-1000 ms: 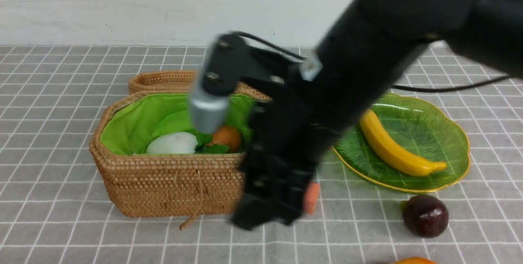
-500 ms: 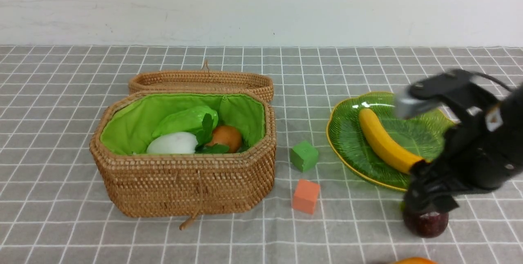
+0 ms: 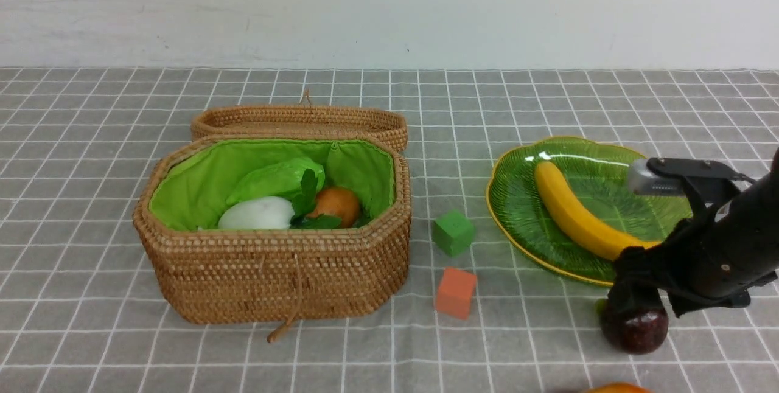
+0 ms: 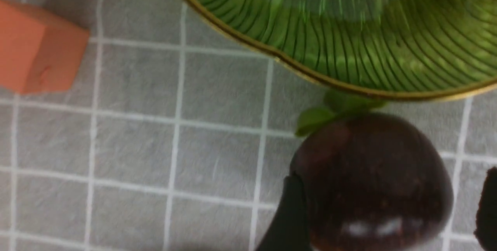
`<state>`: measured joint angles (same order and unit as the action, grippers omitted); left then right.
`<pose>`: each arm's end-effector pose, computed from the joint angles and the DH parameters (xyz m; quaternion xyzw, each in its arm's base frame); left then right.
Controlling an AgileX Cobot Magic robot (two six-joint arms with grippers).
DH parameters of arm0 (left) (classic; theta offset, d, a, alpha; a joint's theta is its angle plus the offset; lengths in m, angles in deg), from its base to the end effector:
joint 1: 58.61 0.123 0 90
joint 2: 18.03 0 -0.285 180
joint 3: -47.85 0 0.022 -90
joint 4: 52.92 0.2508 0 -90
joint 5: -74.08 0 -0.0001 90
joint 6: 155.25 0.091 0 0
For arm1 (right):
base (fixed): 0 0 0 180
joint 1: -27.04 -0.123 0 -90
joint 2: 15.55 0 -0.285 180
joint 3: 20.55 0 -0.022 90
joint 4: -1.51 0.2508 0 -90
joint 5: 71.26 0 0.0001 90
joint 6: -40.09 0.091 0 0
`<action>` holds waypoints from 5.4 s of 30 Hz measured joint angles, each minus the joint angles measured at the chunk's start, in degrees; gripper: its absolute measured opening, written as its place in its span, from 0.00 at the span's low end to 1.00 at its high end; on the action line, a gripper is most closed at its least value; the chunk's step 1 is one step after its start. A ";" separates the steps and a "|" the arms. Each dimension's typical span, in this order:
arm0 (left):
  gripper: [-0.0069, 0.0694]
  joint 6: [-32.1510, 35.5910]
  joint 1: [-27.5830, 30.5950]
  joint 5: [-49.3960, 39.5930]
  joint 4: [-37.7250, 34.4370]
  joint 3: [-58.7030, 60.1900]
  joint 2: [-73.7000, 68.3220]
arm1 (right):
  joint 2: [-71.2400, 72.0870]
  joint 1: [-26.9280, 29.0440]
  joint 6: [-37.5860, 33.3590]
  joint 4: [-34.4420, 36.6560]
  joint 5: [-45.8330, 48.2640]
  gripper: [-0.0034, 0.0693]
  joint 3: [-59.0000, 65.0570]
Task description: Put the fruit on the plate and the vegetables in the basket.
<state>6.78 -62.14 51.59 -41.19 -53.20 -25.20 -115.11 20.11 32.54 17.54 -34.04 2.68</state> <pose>0.0525 0.0039 0.1691 -0.0481 0.8082 -0.0230 0.5864 0.2982 0.0516 0.2030 -0.0289 0.9794 0.1014 0.1724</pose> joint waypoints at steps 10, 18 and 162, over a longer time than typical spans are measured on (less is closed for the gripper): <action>0.40 0.00 0.00 0.00 0.00 0.00 0.00 | -4.02 0.00 -0.21 1.78 0.79 0.82 -0.83; 0.40 0.00 0.00 0.00 0.00 0.00 0.00 | 3.10 0.00 -10.04 10.77 7.05 0.82 -8.14; 0.40 0.00 0.00 0.00 0.00 0.00 0.00 | 9.54 0.54 -10.47 -9.01 9.69 0.38 -7.95</action>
<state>6.78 -62.14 51.59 -41.19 -53.20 -25.20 -105.58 20.65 22.07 8.53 -24.34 -5.26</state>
